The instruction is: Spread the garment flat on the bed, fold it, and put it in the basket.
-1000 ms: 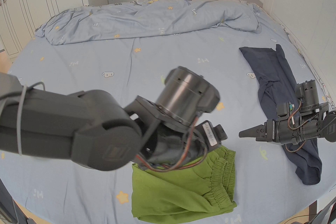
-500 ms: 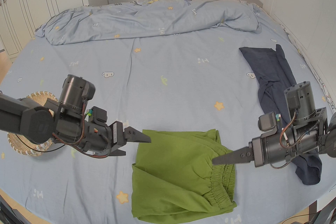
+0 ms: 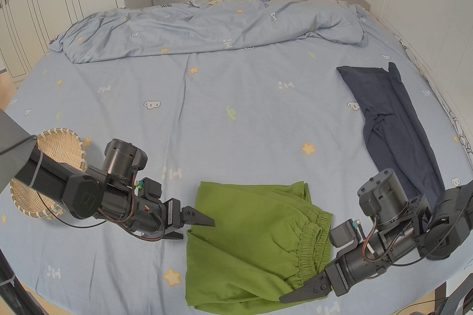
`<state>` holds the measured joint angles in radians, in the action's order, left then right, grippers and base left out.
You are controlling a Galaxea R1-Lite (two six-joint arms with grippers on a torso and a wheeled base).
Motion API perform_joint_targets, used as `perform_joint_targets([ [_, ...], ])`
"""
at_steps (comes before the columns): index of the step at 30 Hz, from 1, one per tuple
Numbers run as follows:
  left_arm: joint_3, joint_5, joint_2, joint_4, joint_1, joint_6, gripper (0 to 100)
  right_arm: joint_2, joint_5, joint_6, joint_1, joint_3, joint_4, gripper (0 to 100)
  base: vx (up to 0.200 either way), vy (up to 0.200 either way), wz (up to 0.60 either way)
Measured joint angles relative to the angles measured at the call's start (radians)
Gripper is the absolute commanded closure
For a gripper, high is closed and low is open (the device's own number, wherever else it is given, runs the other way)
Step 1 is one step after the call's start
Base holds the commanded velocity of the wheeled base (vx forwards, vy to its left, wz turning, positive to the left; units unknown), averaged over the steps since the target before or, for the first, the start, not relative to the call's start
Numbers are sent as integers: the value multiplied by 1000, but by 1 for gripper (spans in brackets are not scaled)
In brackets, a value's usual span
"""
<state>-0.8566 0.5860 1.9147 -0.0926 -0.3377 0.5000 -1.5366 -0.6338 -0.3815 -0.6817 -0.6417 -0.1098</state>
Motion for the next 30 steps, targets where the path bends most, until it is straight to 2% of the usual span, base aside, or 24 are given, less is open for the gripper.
perform_joint_targets([
  [9,-3,2,51,-41,-77,11,0,-69,-23,76,49,62,-3,0,0,0,0],
  [13,3,6,59,-43,-102,13,0,-83,-76,111,93,84,-19,0,0,0,0],
  [19,1,14,68,-63,-141,13,0,-104,-101,123,140,105,-74,0,0,0,0],
  [26,2,32,81,-79,-182,13,0,-123,-102,123,151,129,-128,0,0,0,0],
  [27,2,33,83,-85,-186,13,100,-124,-102,122,152,131,-129,0,0,0,0],
  [30,3,39,90,-104,-192,13,100,-127,-101,121,153,133,-130,0,0,0,0],
])
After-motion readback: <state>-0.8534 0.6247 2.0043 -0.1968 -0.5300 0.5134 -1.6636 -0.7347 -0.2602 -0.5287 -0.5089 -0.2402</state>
